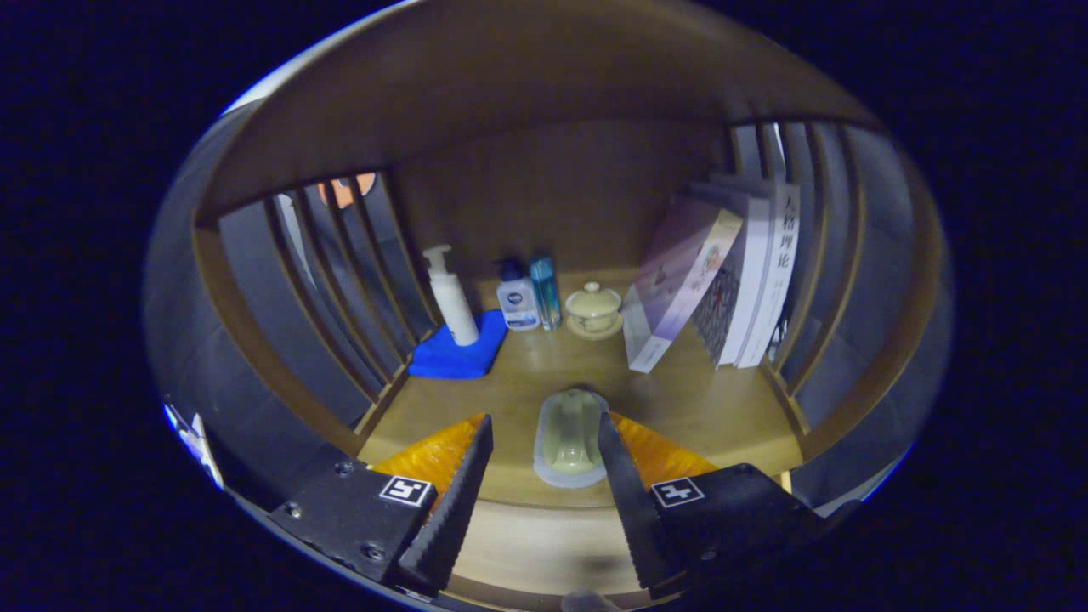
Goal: Pull open the drawer, take out the items inside it, and place them on the countertop above the cabinet.
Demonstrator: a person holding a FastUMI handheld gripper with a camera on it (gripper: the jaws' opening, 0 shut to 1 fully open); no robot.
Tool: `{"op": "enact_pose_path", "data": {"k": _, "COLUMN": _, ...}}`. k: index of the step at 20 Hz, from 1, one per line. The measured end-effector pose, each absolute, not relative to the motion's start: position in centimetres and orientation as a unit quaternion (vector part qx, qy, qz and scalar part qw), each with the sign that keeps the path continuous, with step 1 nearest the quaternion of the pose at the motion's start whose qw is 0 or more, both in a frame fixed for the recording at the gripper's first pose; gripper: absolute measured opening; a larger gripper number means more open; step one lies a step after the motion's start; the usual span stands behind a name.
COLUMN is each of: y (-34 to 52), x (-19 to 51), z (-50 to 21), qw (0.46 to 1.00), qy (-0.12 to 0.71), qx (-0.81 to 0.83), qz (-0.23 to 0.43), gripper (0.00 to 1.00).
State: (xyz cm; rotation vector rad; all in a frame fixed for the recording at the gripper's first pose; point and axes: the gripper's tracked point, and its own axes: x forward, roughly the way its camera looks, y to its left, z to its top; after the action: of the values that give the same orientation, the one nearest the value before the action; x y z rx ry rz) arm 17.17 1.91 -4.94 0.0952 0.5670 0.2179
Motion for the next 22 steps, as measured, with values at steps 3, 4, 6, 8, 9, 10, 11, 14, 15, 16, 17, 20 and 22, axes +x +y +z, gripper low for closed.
{"op": "enact_pose_path", "data": {"k": 3, "y": 2.3, "x": 14.0, "z": -3.0, "qw": 0.961, "qy": 0.241, "qx": 0.075, "qz": 0.115, "gripper": 1.00}}
{"op": "enact_pose_path", "data": {"k": 4, "y": 2.2, "x": 12.8, "z": -2.9, "qw": 0.962, "qy": 0.233, "qx": 0.079, "qz": 0.118, "gripper": 1.00}}
{"op": "enact_pose_path", "data": {"k": 6, "y": 1.6, "x": 10.6, "z": -2.6, "qw": 0.968, "qy": 0.211, "qx": 0.073, "qz": 0.119, "gripper": 1.00}}
{"op": "enact_pose_path", "data": {"k": 8, "y": 0.7, "x": 8.4, "z": -2.7, "qw": 0.976, "qy": 0.181, "qx": 0.059, "qz": 0.109, "gripper": 1.00}}
{"op": "enact_pose_path", "data": {"k": 9, "y": 0.4, "x": 7.2, "z": -3.1, "qw": 0.978, "qy": 0.173, "qx": 0.052, "qz": 0.105, "gripper": 1.00}}
{"op": "enact_pose_path", "data": {"k": 10, "y": 0.2, "x": 6.0, "z": -3.6, "qw": 0.980, "qy": 0.164, "qx": 0.052, "qz": 0.102, "gripper": 1.00}}
{"op": "enact_pose_path", "data": {"k": 11, "y": 0.0, "x": 4.9, "z": -4.0, "qw": 0.981, "qy": 0.155, "qx": 0.052, "qz": 0.100, "gripper": 1.00}}
{"op": "enact_pose_path", "data": {"k": 14, "y": -1.0, "x": 1.6, "z": -5.3, "qw": 0.986, "qy": 0.132, "qx": 0.045, "qz": 0.089, "gripper": 1.00}}
{"op": "enact_pose_path", "data": {"k": 15, "y": -1.2, "x": 0.5, "z": -5.6, "qw": 0.988, "qy": 0.123, "qx": 0.040, "qz": 0.086, "gripper": 1.00}}
{"op": "enact_pose_path", "data": {"k": 16, "y": -1.5, "x": -0.5, "z": -6.0, "qw": 0.990, "qy": 0.113, "qx": 0.036, "qz": 0.082, "gripper": 1.00}}
{"op": "enact_pose_path", "data": {"k": 17, "y": -1.9, "x": -1.5, "z": -6.4, "qw": 0.991, "qy": 0.102, "qx": 0.034, "qz": 0.075, "gripper": 1.00}}
{"op": "enact_pose_path", "data": {"k": 20, "y": -2.8, "x": -3.9, "z": -8.5, "qw": 0.995, "qy": 0.074, "qx": 0.027, "qz": 0.056, "gripper": 1.00}}
{"op": "enact_pose_path", "data": {"k": 22, "y": -3.4, "x": -5.4, "z": -11.1, "qw": 0.997, "qy": 0.059, "qx": 0.017, "qz": 0.043, "gripper": 1.00}}
